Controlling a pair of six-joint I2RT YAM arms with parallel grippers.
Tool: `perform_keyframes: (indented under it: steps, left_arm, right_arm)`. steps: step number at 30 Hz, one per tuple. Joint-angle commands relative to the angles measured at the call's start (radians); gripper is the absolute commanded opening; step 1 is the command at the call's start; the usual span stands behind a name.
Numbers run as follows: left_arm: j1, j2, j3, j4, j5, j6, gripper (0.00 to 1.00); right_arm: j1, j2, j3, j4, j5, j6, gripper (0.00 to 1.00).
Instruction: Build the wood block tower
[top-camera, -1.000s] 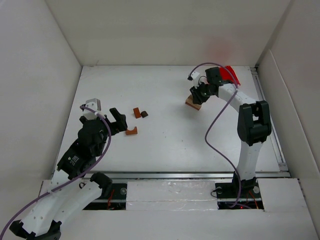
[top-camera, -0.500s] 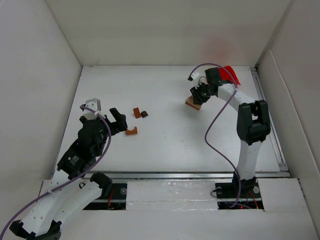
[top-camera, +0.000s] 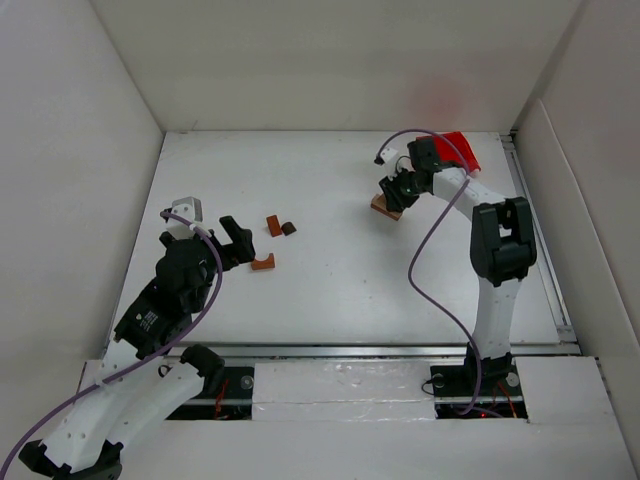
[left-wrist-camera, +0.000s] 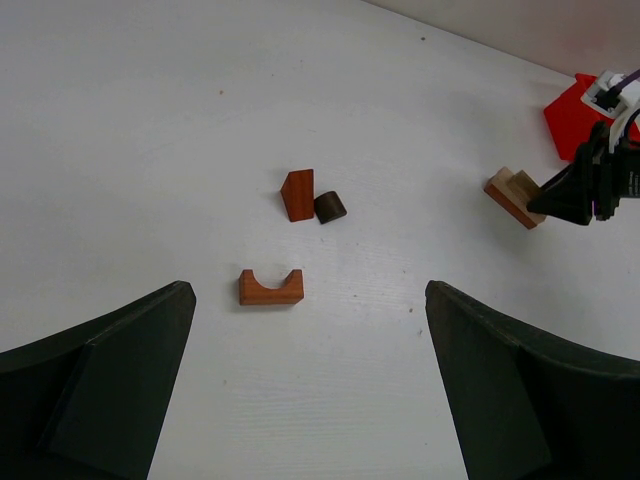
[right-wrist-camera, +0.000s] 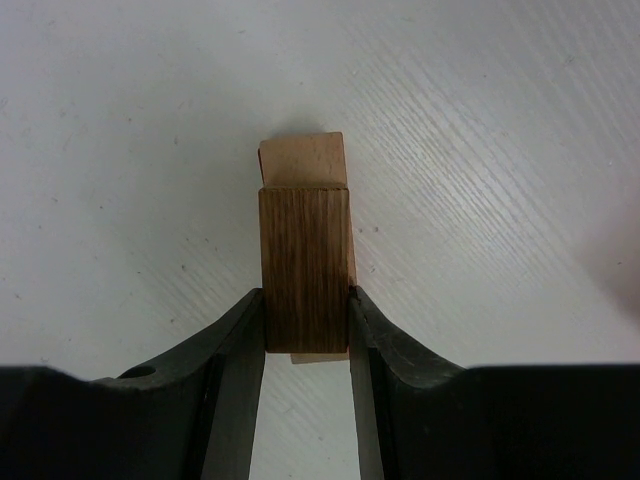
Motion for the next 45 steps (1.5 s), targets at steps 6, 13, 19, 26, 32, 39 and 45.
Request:
perform_keyframes:
  steps: [6,13,19,26,32,39,45]
  left_arm:
    - [-0.005,0.001,-0.003,0.033,0.004,0.016,0.99]
    - [-0.005,0.000,-0.005,0.033,0.004,0.016,0.99]
    - [-0.005,-0.002,-0.003,0.035,0.004,0.016,0.99]
    - [-0.005,-0.002,-0.003,0.036,0.007,0.016,0.99]
    - [-0.005,-0.002,-0.003,0.036,0.008,0.016,0.99]
    - [-0.025,-0.005,-0.003,0.030,-0.001,0.016,0.99]
    - [-0.025,-0.006,-0.001,0.028,-0.012,0.010,0.99]
  right_arm:
    - [0.008,0.008,0.052,-0.002,-0.005,-0.008,0.15]
    - [0.008,0.008,0.052,-0.003,0.002,-0.011,0.16]
    - [-0.002,0.006,0.053,-0.005,0.002,-0.014,0.19]
    - [-0.002,0.013,0.063,-0.012,0.004,-0.019,0.24]
    - [-0.002,0.011,0.055,-0.011,0.001,-0.028,0.47]
    - [-0.002,0.008,0.057,-0.013,0.013,-0.026,1.00]
    - [0.008,-0.042,0.047,-0.003,-0.028,-0.005,1.00]
